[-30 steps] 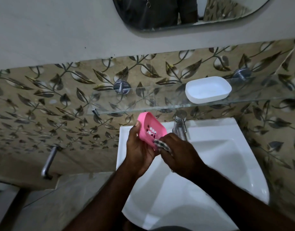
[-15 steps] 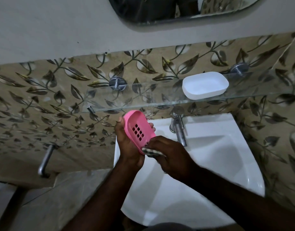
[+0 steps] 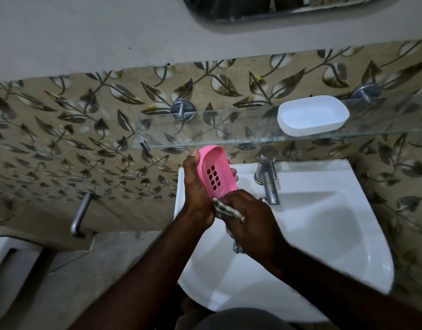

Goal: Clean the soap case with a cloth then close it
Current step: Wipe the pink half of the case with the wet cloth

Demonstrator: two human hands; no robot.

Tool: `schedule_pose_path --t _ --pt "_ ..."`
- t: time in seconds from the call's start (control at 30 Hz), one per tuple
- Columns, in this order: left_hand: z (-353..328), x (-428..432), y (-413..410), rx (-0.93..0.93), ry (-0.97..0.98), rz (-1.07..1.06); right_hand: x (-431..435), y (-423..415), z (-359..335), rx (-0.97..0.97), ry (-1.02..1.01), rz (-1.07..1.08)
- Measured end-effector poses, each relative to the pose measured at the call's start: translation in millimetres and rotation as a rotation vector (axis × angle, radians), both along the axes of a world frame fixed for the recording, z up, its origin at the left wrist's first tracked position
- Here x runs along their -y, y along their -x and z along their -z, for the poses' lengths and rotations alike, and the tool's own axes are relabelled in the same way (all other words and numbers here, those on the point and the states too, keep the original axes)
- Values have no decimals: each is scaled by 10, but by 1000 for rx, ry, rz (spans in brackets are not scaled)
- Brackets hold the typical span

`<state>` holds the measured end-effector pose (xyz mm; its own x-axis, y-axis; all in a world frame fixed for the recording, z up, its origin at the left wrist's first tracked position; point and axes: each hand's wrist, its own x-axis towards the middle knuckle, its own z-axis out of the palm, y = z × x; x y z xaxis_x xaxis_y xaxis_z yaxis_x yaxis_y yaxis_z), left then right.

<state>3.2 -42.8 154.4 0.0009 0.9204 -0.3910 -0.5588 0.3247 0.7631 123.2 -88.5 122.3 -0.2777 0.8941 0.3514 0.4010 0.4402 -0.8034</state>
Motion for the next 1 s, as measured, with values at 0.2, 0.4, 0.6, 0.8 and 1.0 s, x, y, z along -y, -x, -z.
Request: schedule_pose_path --t 0.2,0.4,0.6,0.8,1.0 --pt "82 53 9 57 95 30 -263 -287 149 270 -175 -138" --pt "1 35 41 -14 25 76 27 -24 80 -8 -11 3" --pt "5 53 29 -24 54 121 -140 -212 210 190 -214 -14" --pt "-163 -39 134 -47 -61 169 94 138 -34 -118 19 79" --pt "-158 -65 158 -49 140 194 -92 -50 105 263 -125 22"
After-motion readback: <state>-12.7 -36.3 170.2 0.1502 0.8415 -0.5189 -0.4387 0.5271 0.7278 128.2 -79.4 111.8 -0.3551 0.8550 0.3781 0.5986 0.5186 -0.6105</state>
